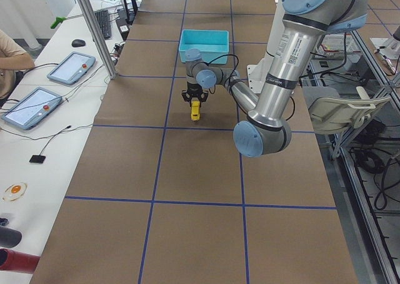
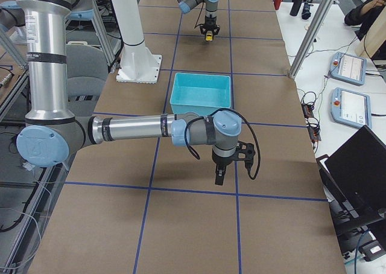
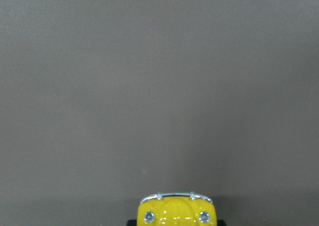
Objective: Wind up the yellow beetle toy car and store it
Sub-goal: 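Drag the held car backward along the table with the left gripper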
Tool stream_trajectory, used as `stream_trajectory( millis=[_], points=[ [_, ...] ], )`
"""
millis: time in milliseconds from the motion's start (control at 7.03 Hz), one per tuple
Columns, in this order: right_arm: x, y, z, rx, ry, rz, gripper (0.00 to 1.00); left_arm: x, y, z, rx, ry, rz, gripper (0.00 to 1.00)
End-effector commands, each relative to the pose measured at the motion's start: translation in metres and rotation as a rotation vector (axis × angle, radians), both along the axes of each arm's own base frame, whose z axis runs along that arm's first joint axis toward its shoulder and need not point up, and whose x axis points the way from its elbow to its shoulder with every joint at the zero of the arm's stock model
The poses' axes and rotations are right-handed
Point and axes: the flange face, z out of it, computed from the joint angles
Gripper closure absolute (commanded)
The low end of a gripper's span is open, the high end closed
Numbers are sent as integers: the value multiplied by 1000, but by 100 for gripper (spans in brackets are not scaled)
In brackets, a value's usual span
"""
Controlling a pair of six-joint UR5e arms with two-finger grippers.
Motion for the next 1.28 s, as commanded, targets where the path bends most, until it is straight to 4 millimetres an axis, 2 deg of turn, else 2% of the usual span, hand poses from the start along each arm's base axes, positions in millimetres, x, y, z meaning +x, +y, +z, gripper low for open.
stream_trajectory(
  millis=[0,995,1137],
  points=[
    [0,0,0,0,1,0,0,-6,4,21,7,7,-1,100],
    [0,0,3,-5,5,2,0,-17,10,43,26,-8,26,100],
    [0,0,3,-5,5,2,0,-19,12,51,31,-2,26,100]
  ],
)
